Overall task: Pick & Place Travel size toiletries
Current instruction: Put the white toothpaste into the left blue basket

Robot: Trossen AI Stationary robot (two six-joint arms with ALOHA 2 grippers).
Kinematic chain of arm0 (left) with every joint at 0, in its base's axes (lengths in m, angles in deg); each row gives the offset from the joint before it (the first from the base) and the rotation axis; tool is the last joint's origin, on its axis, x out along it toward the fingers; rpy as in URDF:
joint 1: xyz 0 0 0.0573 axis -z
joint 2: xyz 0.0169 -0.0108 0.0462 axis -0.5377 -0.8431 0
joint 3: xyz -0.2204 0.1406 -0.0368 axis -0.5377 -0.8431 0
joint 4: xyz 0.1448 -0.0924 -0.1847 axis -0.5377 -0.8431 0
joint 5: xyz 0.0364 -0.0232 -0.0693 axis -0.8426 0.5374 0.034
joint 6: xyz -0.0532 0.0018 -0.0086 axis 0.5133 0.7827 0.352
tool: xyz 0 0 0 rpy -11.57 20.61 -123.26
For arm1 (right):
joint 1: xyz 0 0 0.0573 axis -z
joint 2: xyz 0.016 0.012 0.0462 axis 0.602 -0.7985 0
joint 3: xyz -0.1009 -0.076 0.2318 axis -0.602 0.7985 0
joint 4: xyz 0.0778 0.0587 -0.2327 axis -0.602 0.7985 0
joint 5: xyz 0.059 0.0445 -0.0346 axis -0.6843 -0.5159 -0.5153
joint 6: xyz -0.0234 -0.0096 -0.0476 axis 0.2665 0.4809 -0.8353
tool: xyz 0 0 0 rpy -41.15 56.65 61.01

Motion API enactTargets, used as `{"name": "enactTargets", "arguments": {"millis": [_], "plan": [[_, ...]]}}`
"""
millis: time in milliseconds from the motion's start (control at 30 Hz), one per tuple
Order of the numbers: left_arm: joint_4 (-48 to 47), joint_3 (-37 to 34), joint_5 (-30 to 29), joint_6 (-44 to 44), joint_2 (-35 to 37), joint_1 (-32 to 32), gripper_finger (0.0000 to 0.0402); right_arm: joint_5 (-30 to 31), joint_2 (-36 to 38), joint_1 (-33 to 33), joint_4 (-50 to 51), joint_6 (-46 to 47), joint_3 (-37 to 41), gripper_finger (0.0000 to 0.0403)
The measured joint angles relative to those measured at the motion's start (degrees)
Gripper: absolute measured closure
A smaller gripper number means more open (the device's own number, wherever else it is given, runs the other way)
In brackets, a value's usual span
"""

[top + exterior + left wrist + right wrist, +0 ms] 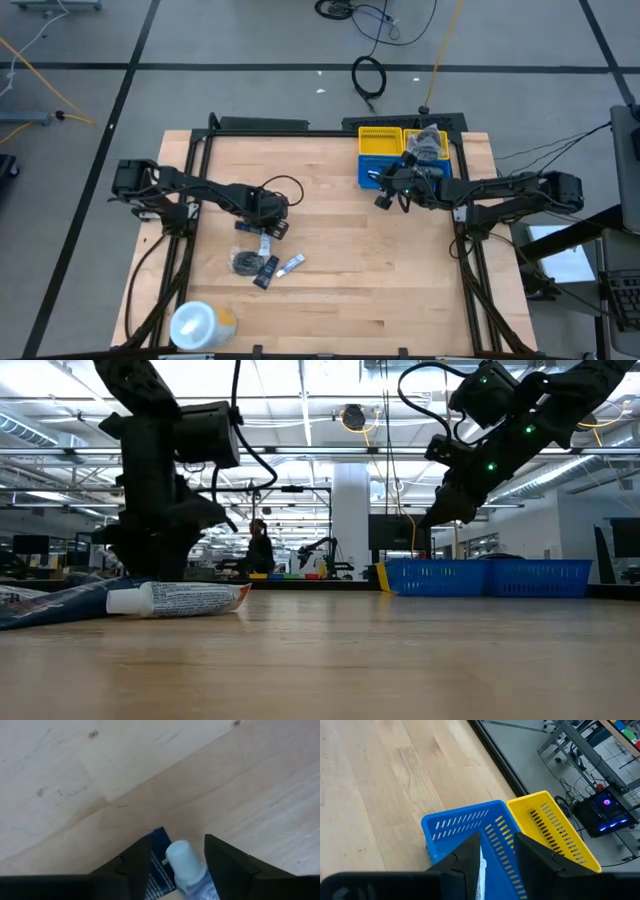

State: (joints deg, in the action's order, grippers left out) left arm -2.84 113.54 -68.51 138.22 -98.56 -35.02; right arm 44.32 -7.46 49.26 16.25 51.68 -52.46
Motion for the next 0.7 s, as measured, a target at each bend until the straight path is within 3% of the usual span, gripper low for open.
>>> {"name": "enactTargets", "arguments": {"millis": [100,333,700], "plan": [[-0.26,-0.04,-0.11,0.01,-0.04,-0.01,0.0255,-0.02,0.00,0.00,0.00,0.00,0.00,0.0289],[-0.01,-0.07,0.70,-1.24,-0.07,-0.08,0.0378,-0.07,0.00,0.00,0.00,0.00,0.00,0.0289],[0.15,0.43,0.72,-4.12,-0.26,-0.08,0.0401,-0.11,0.00,0.00,0.00,-0.01,0.00,0.0289]]}}
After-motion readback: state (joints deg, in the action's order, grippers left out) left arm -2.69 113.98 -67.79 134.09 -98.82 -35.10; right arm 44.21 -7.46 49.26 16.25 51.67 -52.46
